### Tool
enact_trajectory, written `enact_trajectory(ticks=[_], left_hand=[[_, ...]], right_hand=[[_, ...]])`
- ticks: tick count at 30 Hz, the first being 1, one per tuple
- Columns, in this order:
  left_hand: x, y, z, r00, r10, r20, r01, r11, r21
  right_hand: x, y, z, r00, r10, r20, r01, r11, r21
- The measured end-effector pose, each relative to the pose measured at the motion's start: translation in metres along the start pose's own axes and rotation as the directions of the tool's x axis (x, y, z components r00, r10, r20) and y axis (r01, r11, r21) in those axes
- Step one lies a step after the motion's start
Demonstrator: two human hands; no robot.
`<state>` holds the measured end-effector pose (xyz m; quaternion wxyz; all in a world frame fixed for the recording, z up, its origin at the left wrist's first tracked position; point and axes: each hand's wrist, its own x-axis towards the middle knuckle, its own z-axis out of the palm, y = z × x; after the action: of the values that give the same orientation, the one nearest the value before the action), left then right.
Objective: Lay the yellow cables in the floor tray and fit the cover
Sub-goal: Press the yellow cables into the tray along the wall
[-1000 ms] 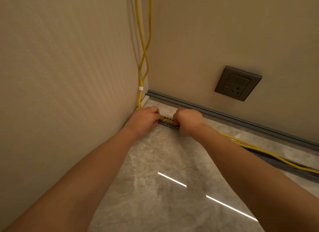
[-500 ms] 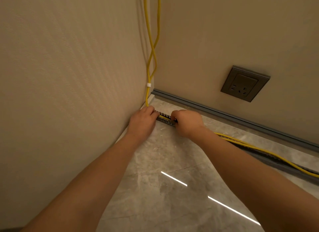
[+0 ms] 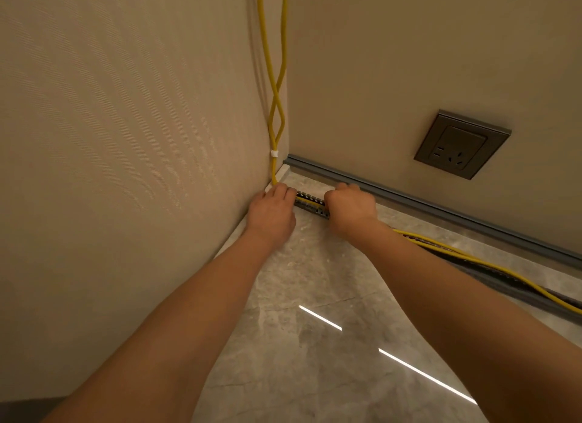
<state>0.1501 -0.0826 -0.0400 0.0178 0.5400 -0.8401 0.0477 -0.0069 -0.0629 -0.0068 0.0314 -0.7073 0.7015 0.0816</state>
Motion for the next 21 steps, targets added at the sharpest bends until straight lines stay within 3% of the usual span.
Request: enact_trajectory(ticks=[5, 10, 13, 17, 21], left_hand=[[0.002, 0.004, 0.004, 1.000, -0.027, 0.013, 0.027, 1.000, 0.012], [0.008, 0.027, 0.003, 0.980, -0.160, 0.121, 0.154, 0.987, 0.055], [0.012, 0.044, -0.003, 0.974, -0.200, 0.105, 0.195, 0.979, 0.061], [0.013, 0.068, -0.009, 1.000, -0.029, 0.009, 0.030, 0.999, -0.043], [0.011, 0.098, -0.018, 0.990, 0.135, -0.039, -0.140, 0.956, -0.256]], right_hand=[[0.000, 0.007, 0.001, 1.000, 0.013, 0.023, -0.014, 0.999, 0.037], [-0.011, 0.033, 0.004, 0.999, -0.046, -0.015, 0.048, 0.959, 0.280], [-0.026, 0.046, 0.006, 0.999, -0.051, -0.010, 0.051, 0.915, 0.400], [-0.044, 0.063, 0.012, 1.000, 0.017, 0.014, -0.022, 0.880, 0.475], [-0.056, 0.079, 0.018, 0.996, 0.084, 0.017, -0.081, 0.868, 0.491]])
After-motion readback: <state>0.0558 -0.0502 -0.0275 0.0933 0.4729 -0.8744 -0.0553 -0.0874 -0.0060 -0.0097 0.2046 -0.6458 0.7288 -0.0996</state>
